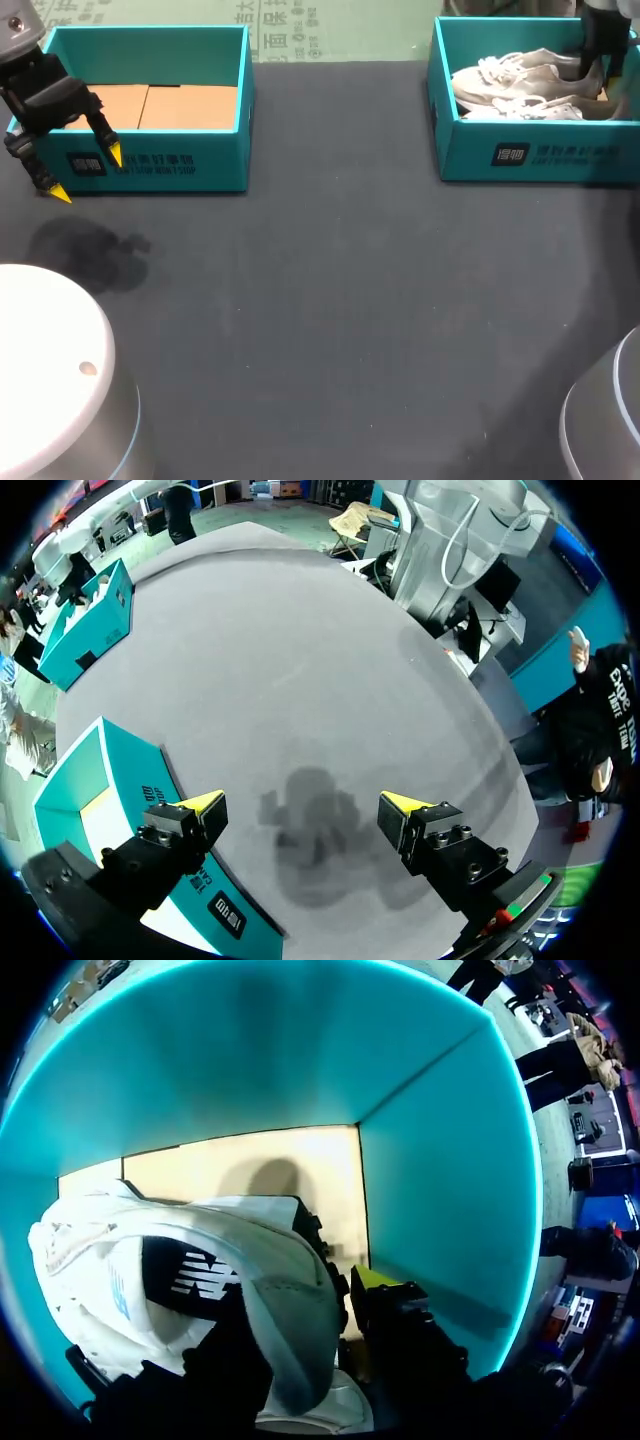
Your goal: Take the shoe out of the shoebox, open the shoe tongue, remove and reinsert the insole, then place the shoe into the shoebox
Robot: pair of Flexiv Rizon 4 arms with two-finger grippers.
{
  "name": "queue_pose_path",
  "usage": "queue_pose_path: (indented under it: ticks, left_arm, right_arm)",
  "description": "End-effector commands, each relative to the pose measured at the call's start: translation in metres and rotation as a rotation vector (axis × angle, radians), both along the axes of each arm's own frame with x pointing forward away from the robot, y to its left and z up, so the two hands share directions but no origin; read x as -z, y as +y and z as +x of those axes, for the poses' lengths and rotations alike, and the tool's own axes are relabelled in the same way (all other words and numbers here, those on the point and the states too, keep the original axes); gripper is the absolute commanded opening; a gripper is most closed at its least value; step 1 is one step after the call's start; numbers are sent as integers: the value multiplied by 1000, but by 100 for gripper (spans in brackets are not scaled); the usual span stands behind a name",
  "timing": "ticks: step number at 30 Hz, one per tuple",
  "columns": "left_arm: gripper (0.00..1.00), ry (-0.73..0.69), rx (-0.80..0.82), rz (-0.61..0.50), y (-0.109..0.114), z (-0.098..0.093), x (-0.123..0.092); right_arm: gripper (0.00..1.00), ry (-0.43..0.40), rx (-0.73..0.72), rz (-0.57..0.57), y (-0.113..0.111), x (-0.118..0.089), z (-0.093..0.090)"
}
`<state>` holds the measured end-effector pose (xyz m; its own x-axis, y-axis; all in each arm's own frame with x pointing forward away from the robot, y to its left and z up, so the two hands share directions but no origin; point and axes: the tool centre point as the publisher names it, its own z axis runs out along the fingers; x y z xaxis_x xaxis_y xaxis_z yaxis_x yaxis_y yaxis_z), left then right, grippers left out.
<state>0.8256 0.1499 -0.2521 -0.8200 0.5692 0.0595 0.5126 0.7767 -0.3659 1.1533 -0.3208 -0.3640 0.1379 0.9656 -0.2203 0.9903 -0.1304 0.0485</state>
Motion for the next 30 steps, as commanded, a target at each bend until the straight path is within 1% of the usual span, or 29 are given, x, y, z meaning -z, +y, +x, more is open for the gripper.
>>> queue_pose_path:
  ticks: [1, 5, 9, 10, 13, 15, 19, 20, 21, 22, 23, 24, 25, 26, 28, 29, 30]
  left_arm:
    - [100, -1, 0, 3, 0, 0, 0]
    - [100, -1, 0, 3, 0, 0, 0]
    - [100, -1, 0, 3, 0, 0, 0]
    - [100, -1, 0, 3, 0, 0, 0]
    - [100, -1, 0, 3, 0, 0, 0]
    - [100, -1, 0, 3, 0, 0, 0]
    - [100, -1, 0, 3, 0, 0, 0]
    - [100, -1, 0, 3, 0, 0, 0]
    - [100, -1, 0, 3, 0, 0, 0]
    - [100, -1, 0, 3, 0, 0, 0]
    - [100, -1, 0, 3, 0, 0, 0]
    - [100, -1, 0, 3, 0, 0, 0]
    - [100, -1, 0, 3, 0, 0, 0]
    - [100, -1, 0, 3, 0, 0, 0]
    - [100, -1, 0, 3, 0, 0, 0]
    - [100, -1, 0, 3, 0, 0, 0]
    - [100, -1, 0, 3, 0, 0, 0]
  right_arm:
    - [42, 4, 1, -9, 3, -10, 0]
    - [43, 0, 3, -9, 4, -16, -1]
    - [44, -6, -1, -4, 8, -27, -2]
    - [47, -8, -3, -1, 10, -32, -3]
    - [49, -16, -7, -3, 13, -46, -4]
    - [56, -25, -6, -3, 15, -57, -6]
    - [53, -45, -31, -4, 24, -83, -11]
    - [55, -67, -36, 4, 27, -90, -13]
    - [55, -70, -39, -3, 29, -94, -15]
    - [59, -66, -56, -5, 34, -103, -18]
    - [66, -89, -67, 4, 38, -110, -20]
    - [73, -87, -73, -9, 42, -116, -23]
    - [74, -80, -80, -16, 46, -122, -26]
    - [74, -97, -96, -1, 50, -127, -29]
    - [81, -95, -103, -9, 57, -136, -35]
    - [83, -94, -111, -5, 59, -138, -37]
    - [90, -114, -123, 7, 64, -144, -43]
